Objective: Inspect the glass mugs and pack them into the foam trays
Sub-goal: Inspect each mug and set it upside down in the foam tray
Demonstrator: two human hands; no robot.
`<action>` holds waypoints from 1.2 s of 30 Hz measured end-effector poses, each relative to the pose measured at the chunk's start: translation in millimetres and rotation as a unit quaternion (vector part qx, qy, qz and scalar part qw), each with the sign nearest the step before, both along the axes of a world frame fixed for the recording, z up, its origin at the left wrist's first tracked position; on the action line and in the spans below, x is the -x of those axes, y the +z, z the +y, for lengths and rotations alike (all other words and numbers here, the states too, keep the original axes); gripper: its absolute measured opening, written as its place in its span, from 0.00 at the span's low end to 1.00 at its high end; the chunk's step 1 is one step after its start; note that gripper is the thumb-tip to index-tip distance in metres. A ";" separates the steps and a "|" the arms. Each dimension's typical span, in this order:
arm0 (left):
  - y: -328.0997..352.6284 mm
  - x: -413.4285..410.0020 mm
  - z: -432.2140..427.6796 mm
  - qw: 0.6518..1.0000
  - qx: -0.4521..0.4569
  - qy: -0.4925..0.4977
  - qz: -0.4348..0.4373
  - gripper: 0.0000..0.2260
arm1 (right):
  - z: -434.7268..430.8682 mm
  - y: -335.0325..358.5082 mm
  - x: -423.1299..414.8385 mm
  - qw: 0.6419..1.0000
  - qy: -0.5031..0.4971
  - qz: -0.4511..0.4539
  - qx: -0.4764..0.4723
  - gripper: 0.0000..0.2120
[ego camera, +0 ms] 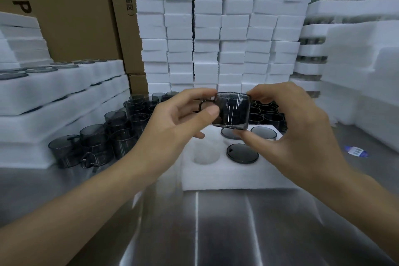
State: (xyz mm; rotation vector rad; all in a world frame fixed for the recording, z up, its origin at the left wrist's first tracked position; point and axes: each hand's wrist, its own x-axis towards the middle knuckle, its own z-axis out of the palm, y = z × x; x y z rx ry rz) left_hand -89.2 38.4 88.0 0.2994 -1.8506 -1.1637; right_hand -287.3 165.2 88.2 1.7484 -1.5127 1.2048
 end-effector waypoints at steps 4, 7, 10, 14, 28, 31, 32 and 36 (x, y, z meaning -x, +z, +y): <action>-3.3 0.9 -5.1 1.000 0.004 0.019 0.000 0.16 | -1.5 -3.9 0.3 0.998 0.015 -0.042 -0.047 0.26; -6.7 0.4 -7.8 1.000 0.001 0.018 -0.003 0.17 | -0.8 -3.7 1.6 0.985 0.070 -0.103 -0.116 0.26; -7.5 0.3 -10.8 1.000 -0.013 0.019 -0.008 0.18 | -1.4 -3.0 2.0 0.965 0.135 -0.163 -0.155 0.23; -11.9 -0.2 -19.4 0.999 -0.041 0.021 -0.011 0.11 | -5.9 -1.8 2.2 0.939 0.190 -0.233 -0.164 0.11; -30.0 -0.8 -43.6 0.991 0.050 0.108 -0.061 0.12 | -9.6 -22.9 -7.0 0.969 0.145 -0.105 -0.170 0.10; -31.3 -1.5 -43.7 0.989 0.066 0.112 -0.075 0.12 | -8.4 -25.1 -9.0 0.974 0.129 -0.073 -0.169 0.11; -31.6 -2.0 -43.4 0.988 0.070 0.115 -0.078 0.12 | -8.2 -25.7 -9.7 0.975 0.124 -0.069 -0.171 0.12; -30.8 -2.8 -43.3 0.987 0.077 0.117 -0.083 0.12 | -7.8 -25.1 -11.3 0.975 0.130 -0.071 -0.164 0.11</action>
